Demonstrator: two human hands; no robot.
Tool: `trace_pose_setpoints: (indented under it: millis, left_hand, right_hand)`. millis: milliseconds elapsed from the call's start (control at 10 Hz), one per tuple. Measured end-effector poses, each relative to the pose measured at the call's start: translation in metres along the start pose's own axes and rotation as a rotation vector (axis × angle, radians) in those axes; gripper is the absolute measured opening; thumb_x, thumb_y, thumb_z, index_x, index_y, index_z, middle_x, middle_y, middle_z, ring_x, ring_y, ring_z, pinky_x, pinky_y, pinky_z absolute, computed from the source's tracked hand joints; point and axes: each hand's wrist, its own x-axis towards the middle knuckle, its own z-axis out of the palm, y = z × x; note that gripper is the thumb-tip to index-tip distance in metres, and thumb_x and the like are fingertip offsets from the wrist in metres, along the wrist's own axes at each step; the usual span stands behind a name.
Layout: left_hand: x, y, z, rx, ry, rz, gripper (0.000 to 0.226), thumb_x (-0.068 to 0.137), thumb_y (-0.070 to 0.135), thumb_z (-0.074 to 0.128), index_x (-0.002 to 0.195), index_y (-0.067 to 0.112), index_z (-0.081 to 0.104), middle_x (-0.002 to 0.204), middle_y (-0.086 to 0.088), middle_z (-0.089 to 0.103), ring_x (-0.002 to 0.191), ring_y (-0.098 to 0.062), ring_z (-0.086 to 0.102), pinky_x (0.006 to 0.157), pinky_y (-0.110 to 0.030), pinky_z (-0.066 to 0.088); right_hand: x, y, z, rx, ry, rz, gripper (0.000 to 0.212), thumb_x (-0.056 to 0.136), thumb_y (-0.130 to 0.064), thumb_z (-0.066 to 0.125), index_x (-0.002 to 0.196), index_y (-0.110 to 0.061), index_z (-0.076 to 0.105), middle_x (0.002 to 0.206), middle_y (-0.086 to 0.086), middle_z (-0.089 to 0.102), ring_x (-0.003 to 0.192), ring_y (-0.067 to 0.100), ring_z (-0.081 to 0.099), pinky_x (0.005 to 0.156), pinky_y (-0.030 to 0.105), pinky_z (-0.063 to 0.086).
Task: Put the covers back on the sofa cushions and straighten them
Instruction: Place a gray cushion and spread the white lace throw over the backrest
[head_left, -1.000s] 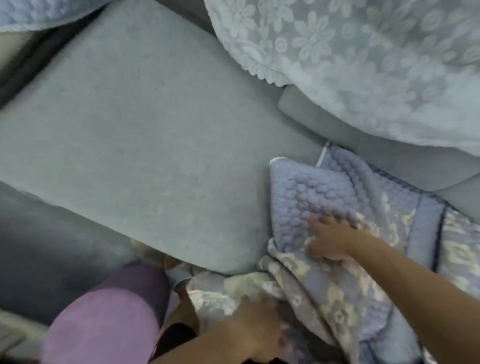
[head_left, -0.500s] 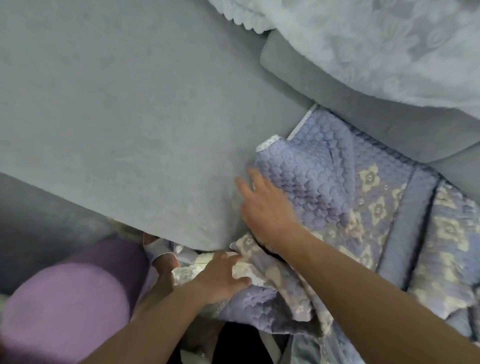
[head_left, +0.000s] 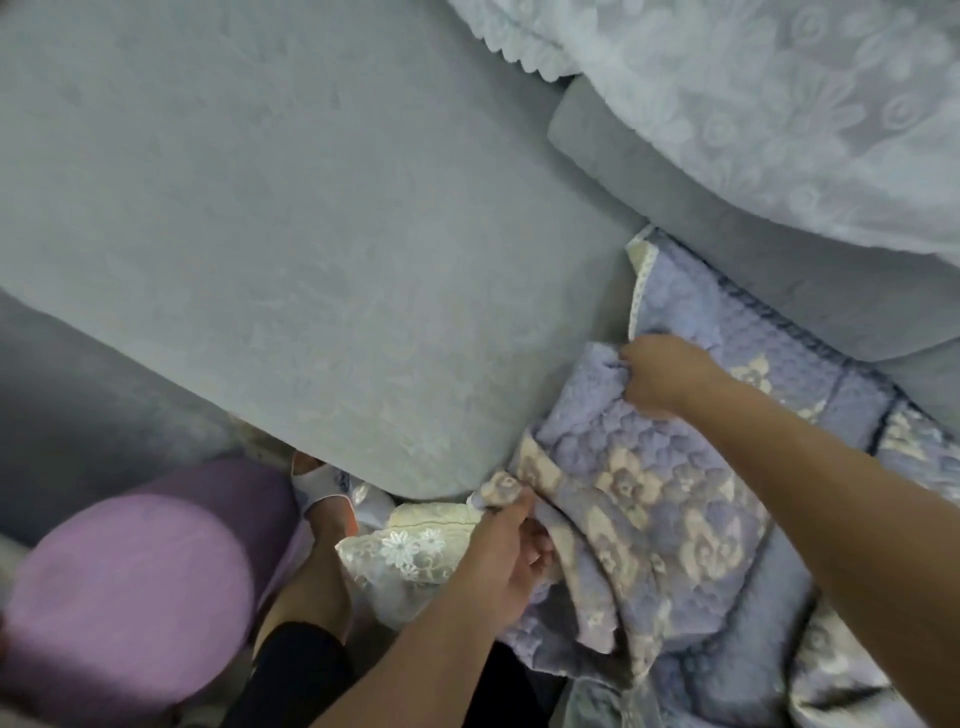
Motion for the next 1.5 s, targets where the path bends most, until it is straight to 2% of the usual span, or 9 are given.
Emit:
trace_pose_setpoints:
  millis: [200, 400, 500, 700, 1000, 1100, 1200, 1300, 1500]
  left_hand:
    - [-0.087, 0.137, -0.075, 0.041, 0.359, 0.772, 0.031, 0.097, 0.01, 0.058, 0.068, 0.021, 0.053, 0.053, 0.002, 0.04, 0.049, -0.015, 0.035, 0.047, -0.027, 0.029]
    - [-0.205, 0.36, -0.139, 0.096, 0.726, 1.542, 0.023, 0.099, 0.017, 0.052, 0.078, 0.024, 0.047, 0.058, 0.012, 0.054, 0.054, -0.008, 0.05, 0.056, -0.03, 0.045]
    - [-0.188, 0.443, -0.167, 0.533, 0.922, 1.402, 0.006, 0.096, 0.022, 0.054, 0.095, 0.019, 0.06, 0.086, -0.008, 0.067, 0.08, -0.023, 0.065, 0.069, -0.034, 0.049]
    - [-0.109, 0.425, -0.211, 1.094, 0.735, 0.51, 0.06, 0.098, 0.025, 0.057, 0.15, 0.007, 0.034, 0.146, -0.019, 0.046, 0.126, -0.037, 0.051, 0.098, -0.04, 0.045]
    - [-0.067, 0.431, -0.259, 0.477, 0.749, 0.619, 0.068, 0.091, 0.02, 0.067, 0.148, 0.008, 0.033, 0.138, -0.014, 0.051, 0.122, -0.035, 0.056, 0.088, -0.038, 0.048]
    - [-0.084, 0.42, -0.206, 0.843, 0.724, 0.88, 0.046, 0.09, 0.018, 0.058, 0.135, 0.015, 0.049, 0.126, -0.011, 0.061, 0.115, -0.033, 0.06, 0.092, -0.038, 0.049]
    - [-0.103, 0.379, -0.124, 1.517, 0.121, 1.093, 0.066, 0.092, 0.029, 0.057, 0.153, 0.019, 0.034, 0.143, -0.008, 0.051, 0.129, -0.018, 0.043, 0.104, -0.028, 0.035]
    - [-0.098, 0.363, -0.087, 1.83, -0.003, 1.073, 0.047, 0.098, 0.035, 0.05, 0.143, 0.019, 0.05, 0.142, -0.009, 0.051, 0.128, -0.022, 0.043, 0.104, -0.034, 0.037]
    - [-0.061, 0.457, -0.177, 1.066, 0.691, 0.83, 0.04, 0.095, 0.032, 0.059, 0.133, 0.019, 0.055, 0.126, -0.006, 0.058, 0.111, -0.025, 0.06, 0.095, -0.034, 0.049]
  right_hand:
    - [0.004, -0.08, -0.136, 0.641, 0.535, -0.385, 0.014, 0.085, -0.005, 0.059, 0.085, -0.016, 0.068, 0.095, 0.006, 0.067, 0.093, 0.029, 0.064, 0.073, 0.035, 0.043]
    - [0.086, -0.129, -0.226, 1.051, 0.623, -0.041, 0.058, 0.074, -0.038, 0.066, 0.122, -0.008, 0.056, 0.114, 0.008, 0.065, 0.102, 0.026, 0.064, 0.09, 0.046, 0.055]
    - [0.088, -0.175, -0.227, 0.861, 0.465, -0.014, 0.06, 0.077, -0.032, 0.063, 0.131, -0.008, 0.051, 0.127, 0.017, 0.057, 0.113, 0.036, 0.057, 0.096, 0.049, 0.048]
    - [0.073, -0.245, -0.198, 0.532, 0.126, -0.145, 0.066, 0.097, -0.023, 0.06, 0.154, -0.014, 0.029, 0.153, 0.014, 0.035, 0.118, 0.034, 0.055, 0.092, 0.042, 0.049]
    - [0.105, -0.312, -0.227, 0.332, 0.027, -0.315, 0.063, 0.101, -0.033, 0.052, 0.156, -0.021, 0.023, 0.16, 0.009, 0.024, 0.115, 0.025, 0.057, 0.09, 0.031, 0.048]
    - [0.108, -0.325, -0.237, 0.457, -0.002, -0.335, 0.063, 0.099, -0.044, 0.052, 0.154, -0.023, 0.029, 0.155, 0.006, 0.035, 0.117, 0.025, 0.057, 0.094, 0.032, 0.049]
    - [0.109, -0.342, -0.25, 0.95, -0.066, -0.314, 0.083, 0.076, -0.074, 0.059, 0.145, -0.031, 0.04, 0.141, -0.005, 0.051, 0.12, 0.024, 0.058, 0.098, 0.044, 0.051]
    - [0.126, -0.354, -0.257, 1.086, 0.1, -0.209, 0.09, 0.075, -0.062, 0.07, 0.148, -0.019, 0.04, 0.147, 0.001, 0.048, 0.128, 0.024, 0.053, 0.103, 0.034, 0.044]
    - [0.169, -0.343, -0.257, 0.95, 0.323, -0.047, 0.063, 0.098, -0.038, 0.05, 0.152, -0.014, 0.03, 0.153, 0.01, 0.035, 0.132, 0.029, 0.044, 0.092, 0.031, 0.036]
